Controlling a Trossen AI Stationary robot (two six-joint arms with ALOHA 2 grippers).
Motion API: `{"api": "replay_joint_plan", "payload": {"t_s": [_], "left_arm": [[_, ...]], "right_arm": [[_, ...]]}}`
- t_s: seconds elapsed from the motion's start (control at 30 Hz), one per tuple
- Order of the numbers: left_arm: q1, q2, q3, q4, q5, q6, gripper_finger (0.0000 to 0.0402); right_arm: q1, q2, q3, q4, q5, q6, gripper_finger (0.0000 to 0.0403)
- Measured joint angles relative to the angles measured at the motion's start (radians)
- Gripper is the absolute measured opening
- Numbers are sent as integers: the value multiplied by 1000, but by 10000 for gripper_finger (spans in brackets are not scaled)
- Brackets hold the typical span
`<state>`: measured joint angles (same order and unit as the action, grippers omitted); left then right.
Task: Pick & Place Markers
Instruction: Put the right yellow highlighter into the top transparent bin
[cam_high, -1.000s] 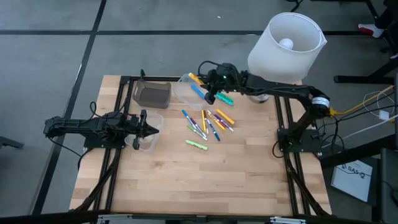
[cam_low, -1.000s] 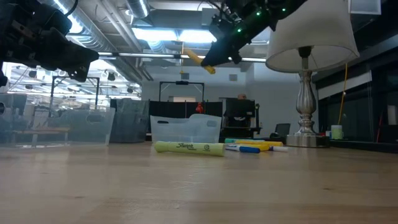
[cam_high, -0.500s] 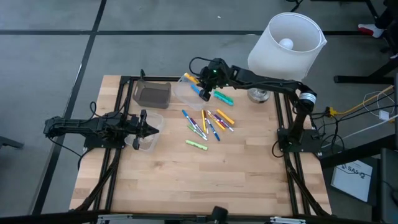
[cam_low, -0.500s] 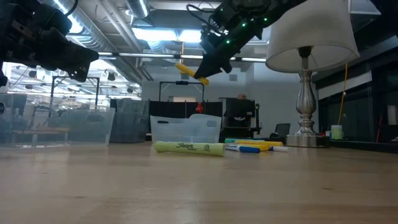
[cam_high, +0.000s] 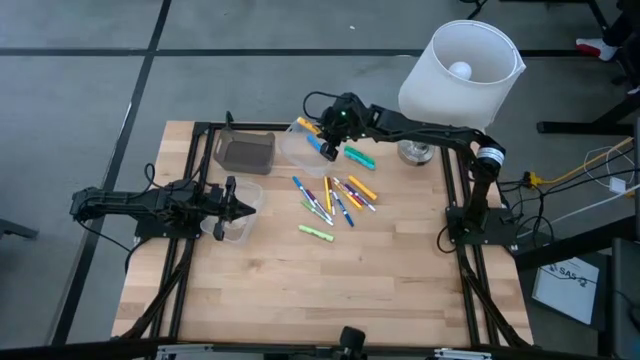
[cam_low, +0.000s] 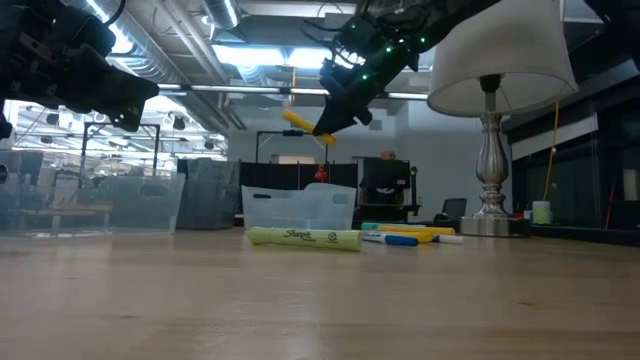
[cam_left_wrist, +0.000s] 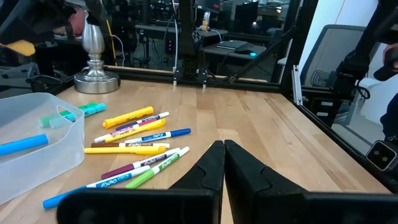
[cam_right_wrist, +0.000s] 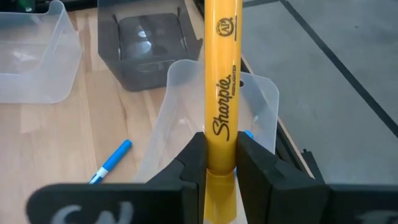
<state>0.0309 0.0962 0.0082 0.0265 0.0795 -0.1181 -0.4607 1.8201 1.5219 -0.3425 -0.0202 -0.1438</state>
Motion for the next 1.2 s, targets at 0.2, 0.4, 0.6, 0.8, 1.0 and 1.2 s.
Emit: {"api": "replay_joint_plan", "payload": {"t_s": [0.2,0.4,0.6,0.8,1.0,1.2], "left_arm": [[0,0,0,0,0,0,6],[0,0,0,0,0,0,6],[0,0,0,0,0,0,6],[0,0,0,0,0,0,6],[0,0,0,0,0,0,6],[0,0,0,0,0,0,6]], "right_arm": [[-1,6,0,-18,0,-1,63],[-1,6,0,-31,0,-19,63],[-1,38,0,-33,0,-26,63],[-3,57,0,-50,1,-34,63],[-12,78,0,-37,2,-52,63],[-14,117,0,-40,24,-75,64]]}}
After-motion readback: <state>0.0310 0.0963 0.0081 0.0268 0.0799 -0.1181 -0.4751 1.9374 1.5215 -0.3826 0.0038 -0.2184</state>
